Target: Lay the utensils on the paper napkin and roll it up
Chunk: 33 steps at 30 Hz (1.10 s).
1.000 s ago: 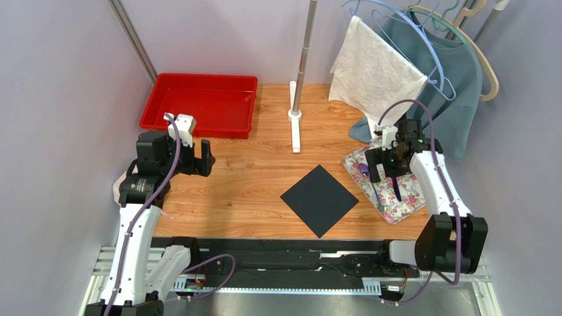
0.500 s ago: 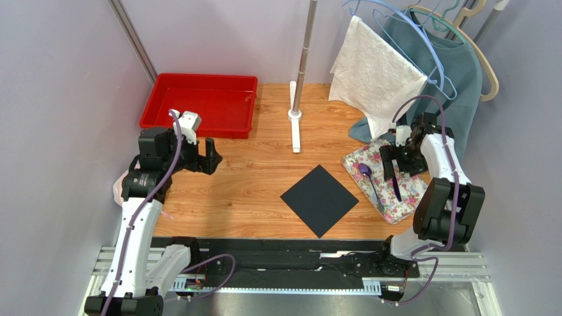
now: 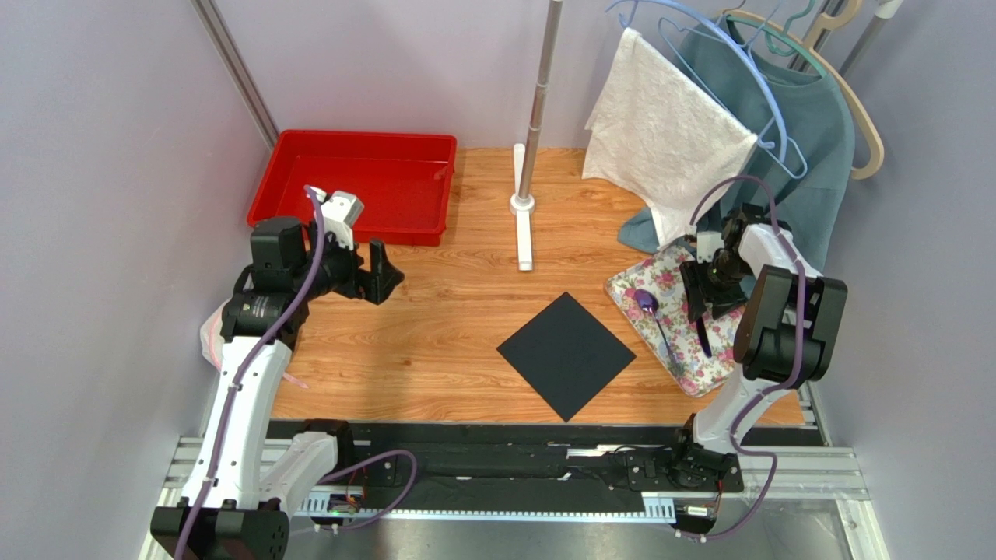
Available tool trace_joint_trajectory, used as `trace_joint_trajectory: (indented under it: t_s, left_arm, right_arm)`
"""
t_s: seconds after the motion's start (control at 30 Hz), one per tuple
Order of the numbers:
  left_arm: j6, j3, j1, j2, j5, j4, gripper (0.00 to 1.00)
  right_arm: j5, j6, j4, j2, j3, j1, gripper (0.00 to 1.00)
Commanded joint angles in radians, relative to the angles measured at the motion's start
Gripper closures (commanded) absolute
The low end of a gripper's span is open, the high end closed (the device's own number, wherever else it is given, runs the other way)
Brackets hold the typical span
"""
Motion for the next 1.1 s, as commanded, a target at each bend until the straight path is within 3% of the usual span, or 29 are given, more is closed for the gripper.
trace_joint_trajectory:
  t_s: [0.0,0.2,0.33,0.67,0.77,0.83,0.87,0.9,0.93,1.07]
  left_arm:
    - [-0.011,0.009,0.006,0.005,0.033,0.039,0.01]
    - [-0.011,0.002,0.006,0.008,0.027,0.039,0.01]
    - [-0.009,0.002,0.006,0.011,0.026,0.039,0.01]
    - [-0.031,0.009,0.006,0.036,0.024,0.047,0.01]
    - [-0.031,0.009,0.006,0.04,0.021,0.048,0.01]
    - [-0.031,0.011,0.006,0.045,0.018,0.05,0.01]
    - [-0.029,0.011,0.006,0.046,0.015,0.05,0.01]
    - [-0.031,0.011,0.006,0.046,0.015,0.05,0.01]
    - [-0.032,0.012,0.006,0.048,0.015,0.051,0.01]
    - [-0.035,0.012,0.006,0.054,0.01,0.056,0.01]
  right_arm:
    - [0.013,-0.005,0.056,0.04,0.052,-0.003,0.45]
    - [0.025,-0.005,0.105,0.084,0.041,-0.003,0.47]
    - [0.04,0.006,0.131,0.103,0.03,-0.004,0.59]
    - [0.062,0.018,0.194,0.118,-0.036,-0.001,0.53]
    - [0.054,0.027,0.202,0.127,-0.04,-0.003,0.58]
    - [0.042,0.027,0.2,0.132,-0.04,-0.001,0.67]
    - [0.039,0.029,0.199,0.133,-0.04,-0.001,0.74]
    - [0.034,0.029,0.197,0.135,-0.039,-0.001,0.92]
    - [0.028,0.031,0.188,0.135,-0.039,-0.001,1.0]
    - [0.019,0.031,0.168,0.111,-0.034,-0.001,1.0]
